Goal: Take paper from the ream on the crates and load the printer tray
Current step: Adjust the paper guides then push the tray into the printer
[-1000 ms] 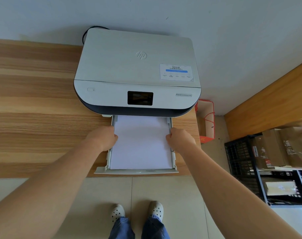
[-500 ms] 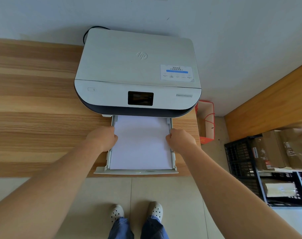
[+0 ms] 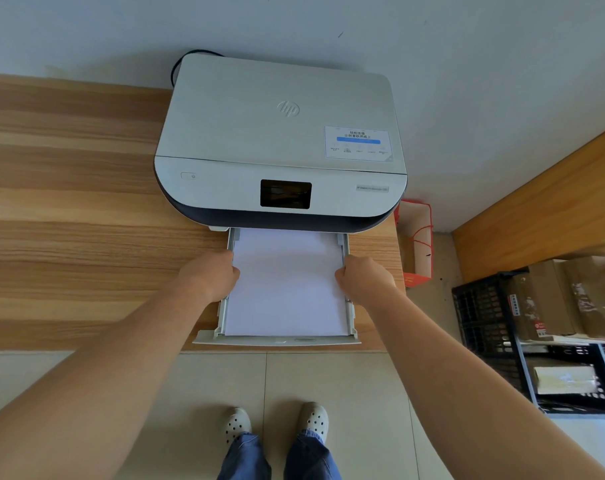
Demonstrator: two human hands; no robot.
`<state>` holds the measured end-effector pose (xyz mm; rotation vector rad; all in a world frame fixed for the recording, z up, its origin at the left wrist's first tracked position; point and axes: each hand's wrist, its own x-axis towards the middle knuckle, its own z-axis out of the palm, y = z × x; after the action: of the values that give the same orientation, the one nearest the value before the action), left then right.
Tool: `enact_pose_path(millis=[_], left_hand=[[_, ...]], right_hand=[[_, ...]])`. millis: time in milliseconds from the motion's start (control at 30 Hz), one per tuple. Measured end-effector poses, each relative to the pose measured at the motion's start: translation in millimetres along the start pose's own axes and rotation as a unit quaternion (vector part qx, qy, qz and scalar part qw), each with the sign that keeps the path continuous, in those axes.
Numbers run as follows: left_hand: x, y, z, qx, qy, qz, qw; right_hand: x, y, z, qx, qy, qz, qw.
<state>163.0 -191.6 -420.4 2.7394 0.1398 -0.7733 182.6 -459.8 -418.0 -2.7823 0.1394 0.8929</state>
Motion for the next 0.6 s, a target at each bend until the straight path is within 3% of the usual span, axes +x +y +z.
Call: enact_pose_path(millis=[600], left_hand=[[3.7, -1.6, 6.5, -0.005, -0.003, -0.008, 1.0]], right_hand=[[-3.0, -4.9, 1.3, -0.028, 0.008, 0.013, 0.999]])
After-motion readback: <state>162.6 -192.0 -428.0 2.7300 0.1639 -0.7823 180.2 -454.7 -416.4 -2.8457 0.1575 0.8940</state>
